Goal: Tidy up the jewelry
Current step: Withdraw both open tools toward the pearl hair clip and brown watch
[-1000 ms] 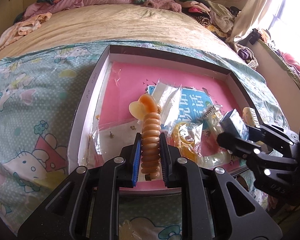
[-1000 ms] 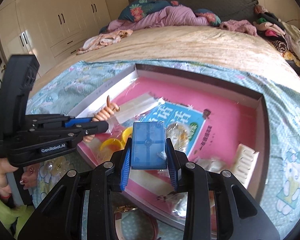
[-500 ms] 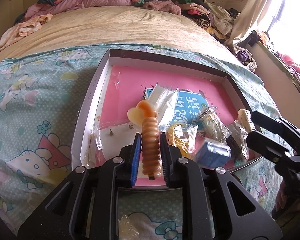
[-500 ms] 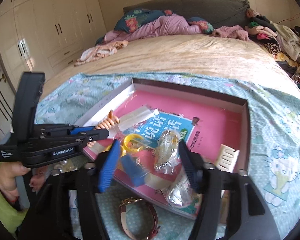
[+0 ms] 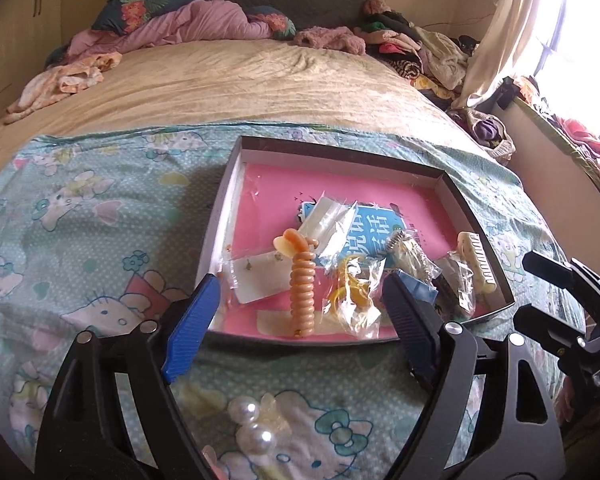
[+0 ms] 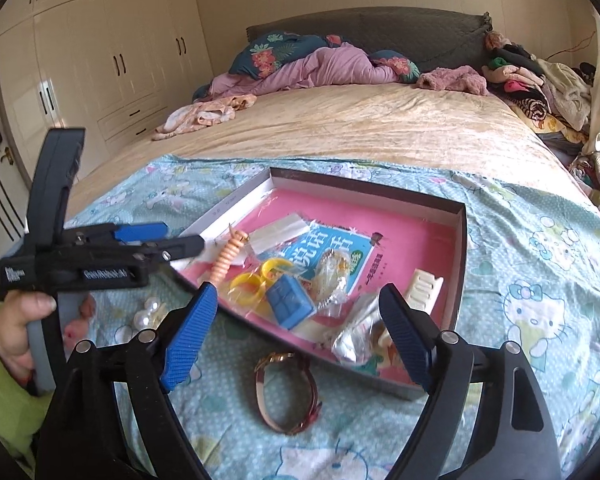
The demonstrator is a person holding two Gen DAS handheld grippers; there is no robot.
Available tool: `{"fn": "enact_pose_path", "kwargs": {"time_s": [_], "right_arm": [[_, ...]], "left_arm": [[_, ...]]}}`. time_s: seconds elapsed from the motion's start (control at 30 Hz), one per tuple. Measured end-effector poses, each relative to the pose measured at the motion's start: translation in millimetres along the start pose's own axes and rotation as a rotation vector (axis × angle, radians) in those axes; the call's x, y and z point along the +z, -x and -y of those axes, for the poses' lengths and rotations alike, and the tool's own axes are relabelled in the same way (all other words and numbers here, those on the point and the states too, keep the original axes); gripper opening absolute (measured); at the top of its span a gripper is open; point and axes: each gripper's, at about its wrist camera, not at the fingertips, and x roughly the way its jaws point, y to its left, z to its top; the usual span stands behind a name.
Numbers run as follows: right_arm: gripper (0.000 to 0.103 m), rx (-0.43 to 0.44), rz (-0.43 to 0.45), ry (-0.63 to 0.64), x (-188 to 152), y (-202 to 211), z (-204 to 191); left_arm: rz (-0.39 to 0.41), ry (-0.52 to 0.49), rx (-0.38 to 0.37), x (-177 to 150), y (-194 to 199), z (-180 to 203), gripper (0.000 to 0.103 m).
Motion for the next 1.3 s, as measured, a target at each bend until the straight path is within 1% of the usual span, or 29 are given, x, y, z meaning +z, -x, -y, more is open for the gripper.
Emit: {"fn": "enact_pose_path", "kwargs": {"time_s": [0.1, 0.13, 0.17, 0.23, 0.33, 0.67, 1.0, 1.3], "right_arm": [[0.082, 0.0, -0.01, -0.005, -8, 3, -3], [0.082, 0.001, -0.016, -0.006, -10, 4, -3], [0.082, 0.002, -0.019, -0.007, -12, 5, -4], [0.082, 0.006, -0.029, -0.01, -16, 6, -6], [0.082, 0.012, -0.043, -0.009, -21, 7, -10], [0.082, 0.024, -0.103, -0.024, -44, 3, -18], [0.082, 0.008, -0.159, -0.035, -60, -17, -20], [0.082, -0.026, -0.213, -0.011, -68, -52, -18]], "left_arm": [[0.005, 0.022, 0.013, -4, 9, -9, 0.077], [0.007, 0.032, 0.017, -6, 12, -12, 0.08], [0.009, 0.039, 0.018, -8, 15, -14, 0.082], [0.006, 0.052, 0.019, -12, 19, -18, 0.082], [-0.005, 0.061, 0.039, -20, 22, -22, 0.082], [-0.05, 0.053, 0.06, -52, 27, -28, 0.082], [-0.115, 0.042, 0.051, -74, 13, -25, 0.082], [-0.168, 0.033, 0.051, -86, -7, -22, 0.082]]}}
